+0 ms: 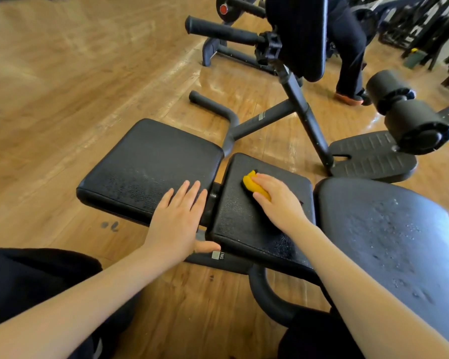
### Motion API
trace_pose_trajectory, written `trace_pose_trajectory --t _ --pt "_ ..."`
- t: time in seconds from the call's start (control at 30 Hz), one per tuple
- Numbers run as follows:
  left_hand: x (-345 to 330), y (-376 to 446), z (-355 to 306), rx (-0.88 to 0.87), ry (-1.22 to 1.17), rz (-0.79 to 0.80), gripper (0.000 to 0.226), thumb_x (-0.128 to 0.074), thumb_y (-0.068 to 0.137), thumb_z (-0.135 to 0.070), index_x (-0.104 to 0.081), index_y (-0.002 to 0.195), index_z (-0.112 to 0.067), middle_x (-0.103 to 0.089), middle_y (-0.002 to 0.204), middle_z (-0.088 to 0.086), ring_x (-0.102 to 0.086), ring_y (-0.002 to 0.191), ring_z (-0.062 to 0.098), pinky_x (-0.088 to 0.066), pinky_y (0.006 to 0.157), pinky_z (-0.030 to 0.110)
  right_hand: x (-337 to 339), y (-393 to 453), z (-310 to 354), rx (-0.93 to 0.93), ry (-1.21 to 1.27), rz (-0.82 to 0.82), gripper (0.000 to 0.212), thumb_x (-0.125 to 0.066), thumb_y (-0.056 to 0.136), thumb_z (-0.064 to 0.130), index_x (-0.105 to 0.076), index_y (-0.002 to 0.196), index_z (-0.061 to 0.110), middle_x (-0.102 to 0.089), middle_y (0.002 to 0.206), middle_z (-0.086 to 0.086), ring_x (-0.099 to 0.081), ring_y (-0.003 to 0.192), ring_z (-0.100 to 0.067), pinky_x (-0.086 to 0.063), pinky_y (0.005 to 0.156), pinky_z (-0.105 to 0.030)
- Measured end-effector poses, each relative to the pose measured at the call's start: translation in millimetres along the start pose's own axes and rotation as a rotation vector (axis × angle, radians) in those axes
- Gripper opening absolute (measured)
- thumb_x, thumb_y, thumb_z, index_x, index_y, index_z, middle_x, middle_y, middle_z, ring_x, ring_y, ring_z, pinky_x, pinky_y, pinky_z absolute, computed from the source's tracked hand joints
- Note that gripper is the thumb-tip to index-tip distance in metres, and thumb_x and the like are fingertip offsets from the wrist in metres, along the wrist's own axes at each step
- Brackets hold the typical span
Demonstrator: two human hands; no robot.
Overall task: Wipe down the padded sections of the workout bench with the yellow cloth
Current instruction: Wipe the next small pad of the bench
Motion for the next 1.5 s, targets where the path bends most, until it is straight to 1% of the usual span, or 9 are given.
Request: trace_pose_trajectory --t 0.13,0.3,0.47,0.77,0.97,1.03,1.1,1.33,1.5 --pt "-2 -2 -1 0.001 0.022 0.004 0.113 -0.039 0.068 -0.082 -0.006 0.149 -0.011 -0.003 0.157 0.009 -0.002 0.145 0.026 -0.006 0.116 0.040 -4 -55 13 0.101 0.022 0.050 0.045 -0.048 0.094 0.024 -0.038 0.138 0.026 -0.035 0.147 0.010 -0.026 0.138 -0.009 -0.012 0.116 -0.025" --pt "0 -2 -2 0.000 0.019 0.017 0.112 -0.040 0.069 -0.081 -0.008 0.149 -0.009 -0.004 0.157 0.011 -0.002 0.145 0.027 -0.007 0.116 0.042 -8 -104 14 0.200 -0.003 0.093 0.045 -0.047 0.094 0.027 -0.037 0.137 0.031 -0.033 0.146 0.016 -0.022 0.136 0.000 -0.003 0.110 -0.012" --pt "1 -1 -4 0.009 0.049 0.046 0.111 -0.039 0.071 -0.080 -0.005 0.149 -0.009 -0.001 0.157 0.011 0.000 0.145 0.027 -0.006 0.116 0.041 -11 -109 21 0.222 -0.029 0.046 0.047 -0.047 0.093 0.025 -0.036 0.139 0.029 -0.033 0.147 0.013 -0.025 0.138 -0.008 0.006 0.102 -0.002" --pt "2 -1 -4 -0.001 0.047 0.047 0.110 -0.038 0.071 -0.079 -0.004 0.149 -0.008 -0.002 0.157 0.012 0.000 0.145 0.028 -0.006 0.116 0.042 4 -108 -10 0.210 -0.020 0.083 0.045 -0.049 0.094 0.018 -0.039 0.136 0.030 -0.034 0.145 0.015 -0.019 0.132 0.004 -0.006 0.111 -0.009" --pt "3 0 -5 -0.003 0.030 0.029 0.112 -0.042 0.068 -0.079 -0.011 0.148 -0.008 -0.009 0.156 0.013 -0.006 0.144 0.030 -0.010 0.115 0.044 5 -58 -20 0.157 0.019 0.043 0.042 -0.051 0.092 0.013 -0.047 0.133 0.021 -0.041 0.144 0.005 -0.030 0.136 -0.012 -0.014 0.115 -0.021" --pt "2 0 -4 0.007 0.038 0.044 0.112 -0.039 0.069 -0.080 -0.006 0.149 -0.009 -0.003 0.157 0.012 -0.001 0.145 0.029 -0.007 0.115 0.043 7 -29 -28 0.110 0.042 -0.003 0.040 -0.053 0.091 0.011 -0.050 0.130 0.018 -0.044 0.142 0.001 -0.034 0.135 -0.018 -0.021 0.116 -0.031" --pt "2 0 -5 0.010 0.078 0.055 0.111 -0.036 0.071 -0.081 0.000 0.149 -0.010 0.003 0.157 0.011 0.003 0.145 0.028 -0.004 0.116 0.042 13 -1 -32 0.056 0.039 -0.045 0.039 -0.053 0.090 0.010 -0.052 0.129 0.015 -0.046 0.141 -0.003 -0.037 0.133 -0.021 -0.022 0.113 -0.029" --pt "0 1 0 0.001 0.065 0.023 0.110 -0.033 0.057 -0.082 -0.049 0.132 -0.002 -0.047 0.139 0.018 -0.043 0.129 0.035 -0.037 0.101 0.050 26 46 -39 -0.053 -0.003 -0.033 0.042 -0.050 0.092 0.012 -0.046 0.133 0.012 -0.045 0.142 -0.005 -0.038 0.131 -0.024 -0.025 0.109 -0.030" --pt "0 -1 -2 0.008 0.042 0.045 0.112 -0.039 0.069 -0.081 -0.007 0.149 -0.010 -0.003 0.157 0.011 -0.002 0.145 0.028 -0.007 0.116 0.042 15 14 -34 -0.062 0.011 -0.066 0.044 -0.051 0.092 0.015 -0.044 0.135 0.016 -0.039 0.146 -0.003 -0.034 0.135 -0.022 -0.021 0.113 -0.031"
Point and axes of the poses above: each hand's wrist, its own y-axis towards the middle knuckle, its own x-axis out of the back of the hand, z = x × y, the point moved 2 cm from there along y, towards the middle knuckle
